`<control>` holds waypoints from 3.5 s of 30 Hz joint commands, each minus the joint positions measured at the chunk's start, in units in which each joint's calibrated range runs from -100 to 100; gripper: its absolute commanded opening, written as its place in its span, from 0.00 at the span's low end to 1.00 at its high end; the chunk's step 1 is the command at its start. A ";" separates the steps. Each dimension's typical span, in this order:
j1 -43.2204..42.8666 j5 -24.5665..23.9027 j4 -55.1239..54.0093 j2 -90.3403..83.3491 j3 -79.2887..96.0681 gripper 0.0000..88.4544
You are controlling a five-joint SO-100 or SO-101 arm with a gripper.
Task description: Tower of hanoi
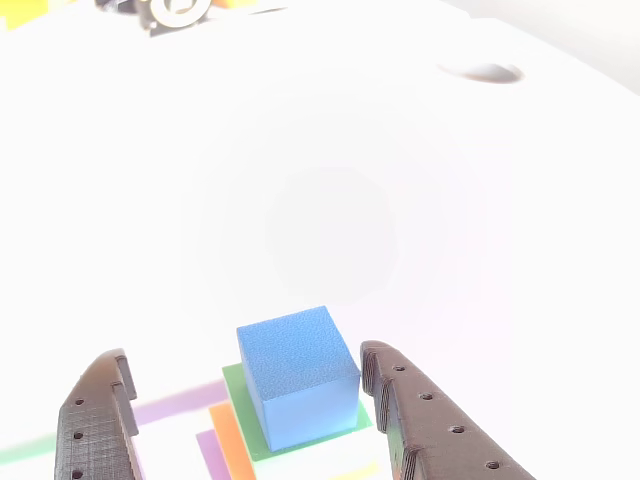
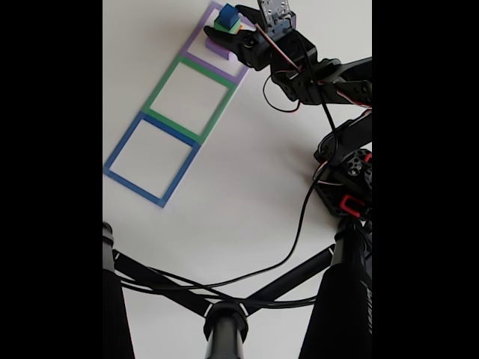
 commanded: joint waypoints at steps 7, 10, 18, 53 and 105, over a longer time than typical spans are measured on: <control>-0.31 0.00 -1.31 -0.19 -1.52 0.18; -0.50 0.00 -1.31 -0.03 -1.70 0.15; -0.50 0.00 -1.31 0.46 -1.70 0.09; -1.94 0.00 85.57 -31.92 -44.43 0.06; -19.87 0.00 27.59 -31.11 11.48 0.06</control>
